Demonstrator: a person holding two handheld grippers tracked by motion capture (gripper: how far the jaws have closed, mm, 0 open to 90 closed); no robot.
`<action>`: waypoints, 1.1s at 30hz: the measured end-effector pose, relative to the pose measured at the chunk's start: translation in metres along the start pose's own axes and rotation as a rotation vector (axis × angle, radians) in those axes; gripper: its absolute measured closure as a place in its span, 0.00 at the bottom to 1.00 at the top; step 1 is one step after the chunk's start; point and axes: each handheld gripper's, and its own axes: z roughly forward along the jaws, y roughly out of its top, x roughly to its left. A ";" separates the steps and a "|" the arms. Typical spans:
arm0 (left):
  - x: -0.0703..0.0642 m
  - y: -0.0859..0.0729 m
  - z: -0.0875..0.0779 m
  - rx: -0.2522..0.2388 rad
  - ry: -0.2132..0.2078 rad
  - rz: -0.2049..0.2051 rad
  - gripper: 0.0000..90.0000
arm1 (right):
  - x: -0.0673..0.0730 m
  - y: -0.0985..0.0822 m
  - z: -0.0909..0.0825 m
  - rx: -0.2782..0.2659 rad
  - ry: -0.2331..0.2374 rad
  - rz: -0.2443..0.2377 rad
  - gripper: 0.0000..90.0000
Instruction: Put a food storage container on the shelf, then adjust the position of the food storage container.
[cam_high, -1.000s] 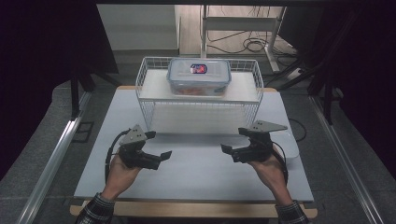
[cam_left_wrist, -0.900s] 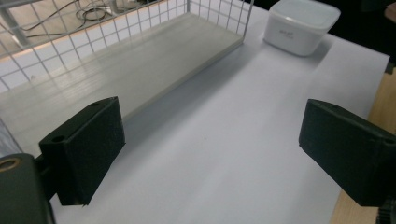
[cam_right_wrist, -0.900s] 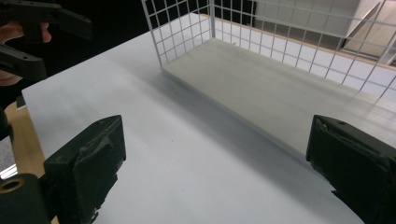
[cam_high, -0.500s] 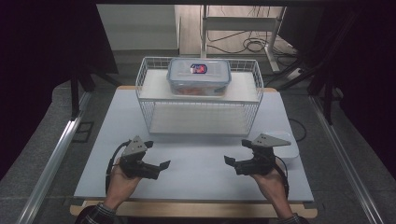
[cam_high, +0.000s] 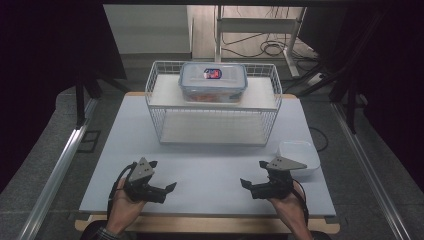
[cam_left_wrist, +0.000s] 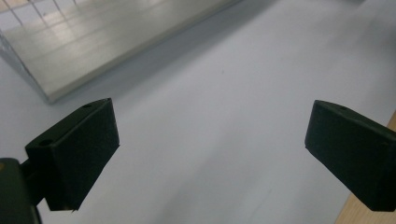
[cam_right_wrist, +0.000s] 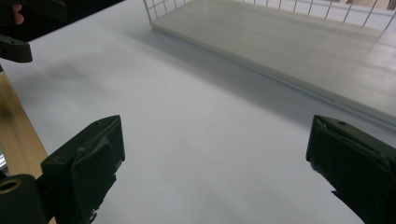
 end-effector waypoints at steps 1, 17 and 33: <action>0.000 -0.003 0.000 0.006 0.004 0.000 0.03 | 0.001 -0.002 0.001 0.006 0.001 0.001 0.05; 0.003 -0.014 0.005 0.036 0.010 -0.022 0.03 | -0.009 -0.012 0.007 0.086 -0.022 0.041 0.02; 0.013 -0.013 0.003 0.014 0.033 -0.048 0.03 | -0.056 0.021 -0.029 0.025 -0.132 0.168 0.42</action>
